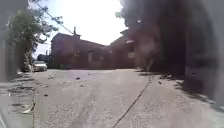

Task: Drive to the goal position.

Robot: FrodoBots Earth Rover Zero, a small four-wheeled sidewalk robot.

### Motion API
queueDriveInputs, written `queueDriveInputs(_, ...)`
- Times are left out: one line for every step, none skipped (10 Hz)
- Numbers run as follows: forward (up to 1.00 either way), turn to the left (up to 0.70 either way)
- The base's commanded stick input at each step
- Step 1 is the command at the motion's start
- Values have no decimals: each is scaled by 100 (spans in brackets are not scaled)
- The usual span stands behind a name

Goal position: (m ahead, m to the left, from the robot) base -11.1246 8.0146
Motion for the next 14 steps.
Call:
queueDriveInputs(100, -30)
queueDriveInputs(100, -30)
queueDriveInputs(100, -30)
queueDriveInputs(100, -30)
queueDriveInputs(100, -30)
queueDriveInputs(100, -30)
queueDriveInputs(100, -30)
queueDriveInputs(100, -30)
queueDriveInputs(100, -30)
queueDriveInputs(100, -4)
queueDriveInputs(100, 10)
queueDriveInputs(100, 10)
queueDriveInputs(100, 10)
queueDriveInputs(100, 10)
